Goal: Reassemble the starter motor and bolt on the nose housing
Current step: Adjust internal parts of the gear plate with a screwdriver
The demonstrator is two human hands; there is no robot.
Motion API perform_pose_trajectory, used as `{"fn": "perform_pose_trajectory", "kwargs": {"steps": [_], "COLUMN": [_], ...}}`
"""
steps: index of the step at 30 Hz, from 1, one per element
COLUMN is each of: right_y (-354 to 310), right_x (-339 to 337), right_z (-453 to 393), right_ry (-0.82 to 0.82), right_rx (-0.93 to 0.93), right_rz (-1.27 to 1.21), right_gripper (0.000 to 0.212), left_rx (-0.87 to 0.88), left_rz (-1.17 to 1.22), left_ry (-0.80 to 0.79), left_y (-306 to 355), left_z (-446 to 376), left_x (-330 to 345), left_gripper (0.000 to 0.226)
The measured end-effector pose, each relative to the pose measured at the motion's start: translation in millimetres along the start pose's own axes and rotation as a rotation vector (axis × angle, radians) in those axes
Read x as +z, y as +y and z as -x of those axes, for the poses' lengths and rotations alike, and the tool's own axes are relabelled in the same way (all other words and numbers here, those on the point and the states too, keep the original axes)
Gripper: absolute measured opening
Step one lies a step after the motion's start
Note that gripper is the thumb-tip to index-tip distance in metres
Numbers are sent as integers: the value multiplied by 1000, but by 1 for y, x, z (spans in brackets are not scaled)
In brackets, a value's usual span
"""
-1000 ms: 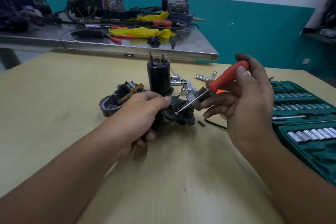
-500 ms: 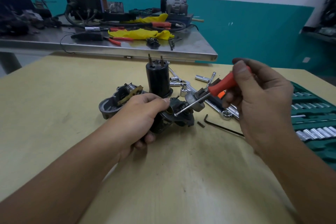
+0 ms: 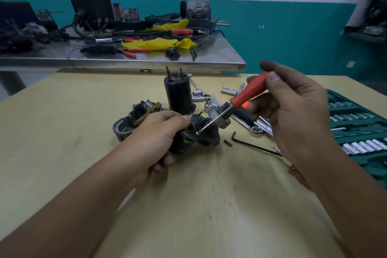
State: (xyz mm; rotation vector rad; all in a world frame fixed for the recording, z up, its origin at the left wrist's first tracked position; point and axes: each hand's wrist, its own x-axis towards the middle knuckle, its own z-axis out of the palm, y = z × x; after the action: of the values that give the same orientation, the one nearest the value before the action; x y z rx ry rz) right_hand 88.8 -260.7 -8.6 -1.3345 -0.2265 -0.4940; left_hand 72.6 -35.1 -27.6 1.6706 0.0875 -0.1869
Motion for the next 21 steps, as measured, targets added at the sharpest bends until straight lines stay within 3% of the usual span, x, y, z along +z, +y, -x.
{"fn": "perform_pose_trajectory", "kwargs": {"steps": [3,8,14,18,21], "right_y": [3,2,8,3,0], "right_x": [0,1,0,-1,-1], "right_z": [1,0,3,1,2], "right_ry": [47,0,69,-9,-7], "right_rx": [-56,54,-66,64,-28], "right_rz": [66,-21,113,-7,65], "right_gripper": [6,22,7,24,15], "left_rx": [-3,-1,-3,-4,-4], "left_rz": [2,0,3,2,6], "left_ry": [2,-1,-3,-13,-22], "left_y": [0,-1,-1,-1,-1], "left_z": [0,-1,-2,-2,-2], "left_x": [0,-1,-1,-2,-2], "left_gripper": [17,17,18,18,19]}}
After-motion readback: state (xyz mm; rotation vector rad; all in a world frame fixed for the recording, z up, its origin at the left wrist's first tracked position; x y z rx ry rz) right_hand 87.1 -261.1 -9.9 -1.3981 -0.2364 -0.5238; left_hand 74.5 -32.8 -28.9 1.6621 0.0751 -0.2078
